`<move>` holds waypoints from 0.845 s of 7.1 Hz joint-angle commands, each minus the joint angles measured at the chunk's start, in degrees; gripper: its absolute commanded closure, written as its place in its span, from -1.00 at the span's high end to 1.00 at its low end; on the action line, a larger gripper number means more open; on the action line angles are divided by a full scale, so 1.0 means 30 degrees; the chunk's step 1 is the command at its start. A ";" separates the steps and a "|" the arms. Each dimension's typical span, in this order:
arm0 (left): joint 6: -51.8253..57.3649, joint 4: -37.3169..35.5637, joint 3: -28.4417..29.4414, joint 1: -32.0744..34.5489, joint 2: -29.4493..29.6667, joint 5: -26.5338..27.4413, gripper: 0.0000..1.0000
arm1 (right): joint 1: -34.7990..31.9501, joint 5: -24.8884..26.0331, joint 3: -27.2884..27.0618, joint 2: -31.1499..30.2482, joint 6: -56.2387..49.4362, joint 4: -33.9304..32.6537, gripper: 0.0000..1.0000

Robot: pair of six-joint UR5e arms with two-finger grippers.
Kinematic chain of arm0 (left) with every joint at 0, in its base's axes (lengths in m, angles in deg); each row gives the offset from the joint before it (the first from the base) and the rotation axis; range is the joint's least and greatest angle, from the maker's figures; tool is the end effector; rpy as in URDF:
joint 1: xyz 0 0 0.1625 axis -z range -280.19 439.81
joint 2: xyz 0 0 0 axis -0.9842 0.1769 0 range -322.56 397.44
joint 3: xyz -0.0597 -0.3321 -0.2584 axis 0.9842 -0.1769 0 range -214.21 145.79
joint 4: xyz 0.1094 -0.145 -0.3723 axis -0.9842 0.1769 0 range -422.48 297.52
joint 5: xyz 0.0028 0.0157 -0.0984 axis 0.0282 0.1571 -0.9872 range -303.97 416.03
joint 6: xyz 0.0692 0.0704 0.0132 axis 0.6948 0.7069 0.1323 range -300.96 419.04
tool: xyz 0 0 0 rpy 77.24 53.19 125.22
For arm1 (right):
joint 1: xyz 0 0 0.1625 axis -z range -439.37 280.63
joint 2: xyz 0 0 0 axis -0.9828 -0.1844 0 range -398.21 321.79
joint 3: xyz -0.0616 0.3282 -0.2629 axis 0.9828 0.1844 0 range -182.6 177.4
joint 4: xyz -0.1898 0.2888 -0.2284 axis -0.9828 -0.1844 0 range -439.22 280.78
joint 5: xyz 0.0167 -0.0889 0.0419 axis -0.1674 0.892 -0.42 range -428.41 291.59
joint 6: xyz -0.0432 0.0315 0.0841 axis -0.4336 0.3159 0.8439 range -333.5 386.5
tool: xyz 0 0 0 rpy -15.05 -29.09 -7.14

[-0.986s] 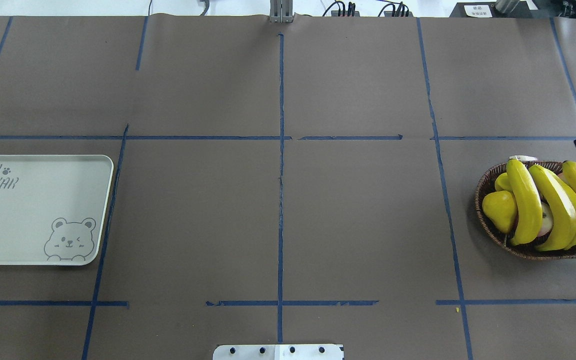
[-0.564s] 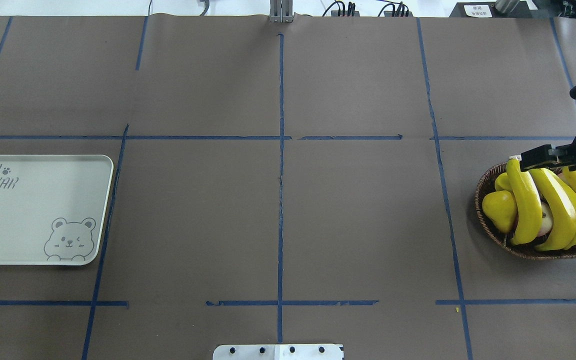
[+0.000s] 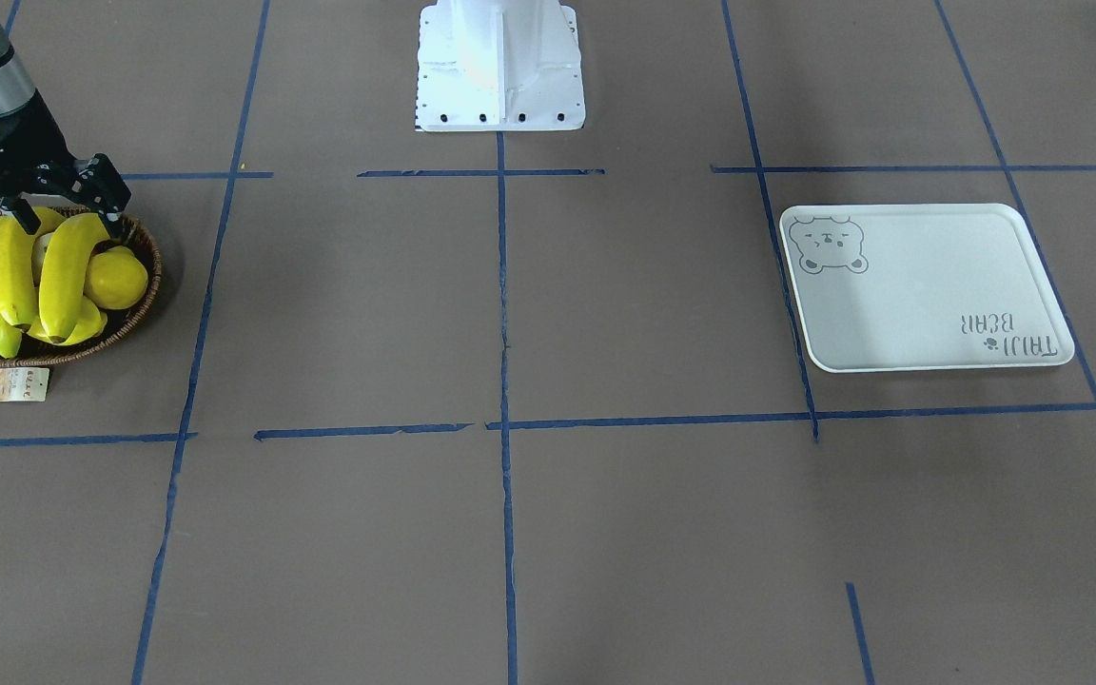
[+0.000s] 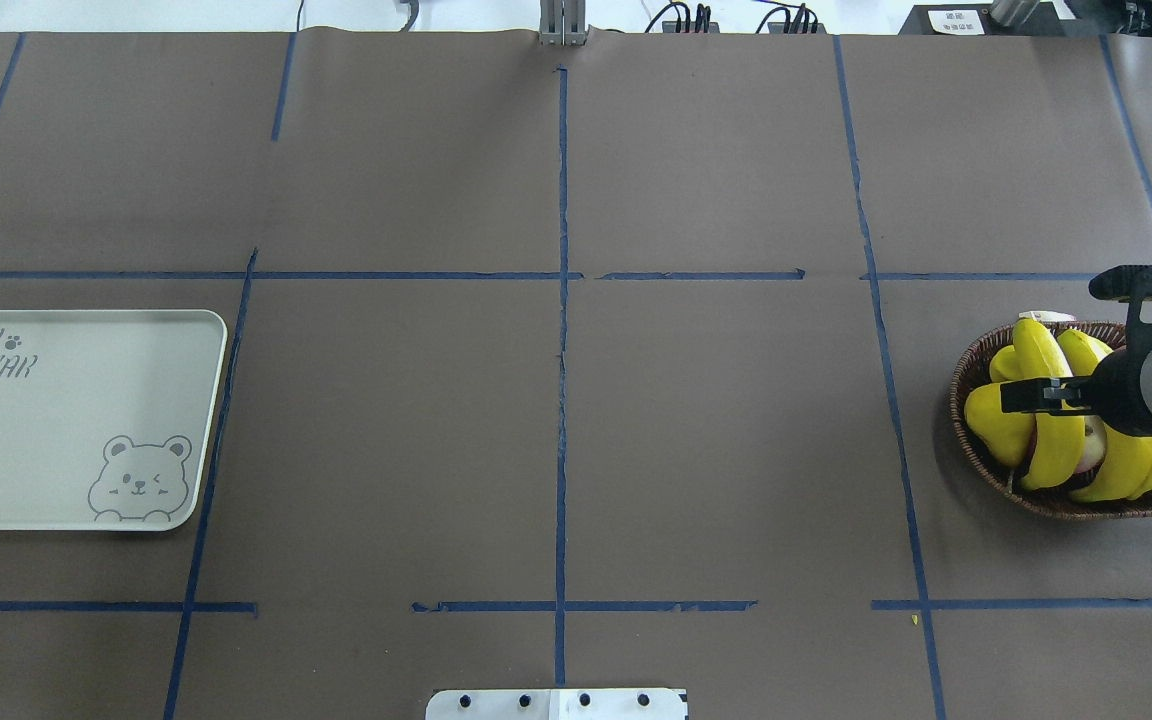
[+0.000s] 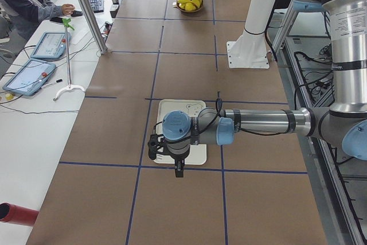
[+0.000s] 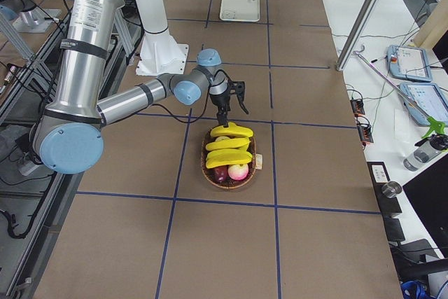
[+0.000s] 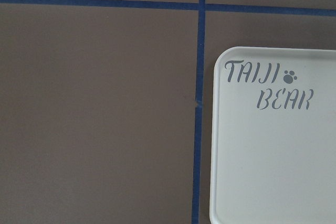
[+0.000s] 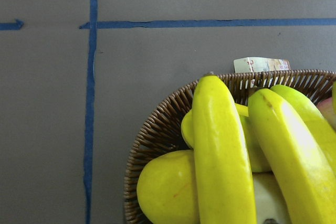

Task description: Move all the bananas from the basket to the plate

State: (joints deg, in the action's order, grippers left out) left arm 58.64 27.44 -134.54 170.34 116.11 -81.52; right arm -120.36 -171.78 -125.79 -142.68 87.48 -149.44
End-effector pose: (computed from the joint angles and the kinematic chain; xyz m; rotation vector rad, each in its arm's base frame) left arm -0.0636 -0.4064 0.6553 -0.0171 0.8299 -0.0231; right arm -0.2324 -0.3480 0.4619 0.1999 -0.6770 0.1217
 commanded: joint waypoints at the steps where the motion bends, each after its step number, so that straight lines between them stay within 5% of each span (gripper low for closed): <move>1: -0.0013 0.0000 0.0013 0.0000 0.0000 0.0000 1.00 | 0.0713 0.0415 0.0369 -0.0334 0.0123 0.0029 0.81; 4: -0.0013 0.0000 0.0072 0.0000 0.0000 0.0000 1.00 | 0.0948 0.0386 0.0811 -0.0510 0.0094 0.0058 0.60; 6: -0.0013 0.0000 0.0072 0.0000 0.0000 0.0000 1.00 | 0.1007 0.0268 0.0898 -0.0422 0.0094 0.0058 0.17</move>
State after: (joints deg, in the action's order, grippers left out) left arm 58.60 27.44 -134.33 170.34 116.11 -81.52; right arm -117.46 -170.82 -123.29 -144.05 87.78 -149.31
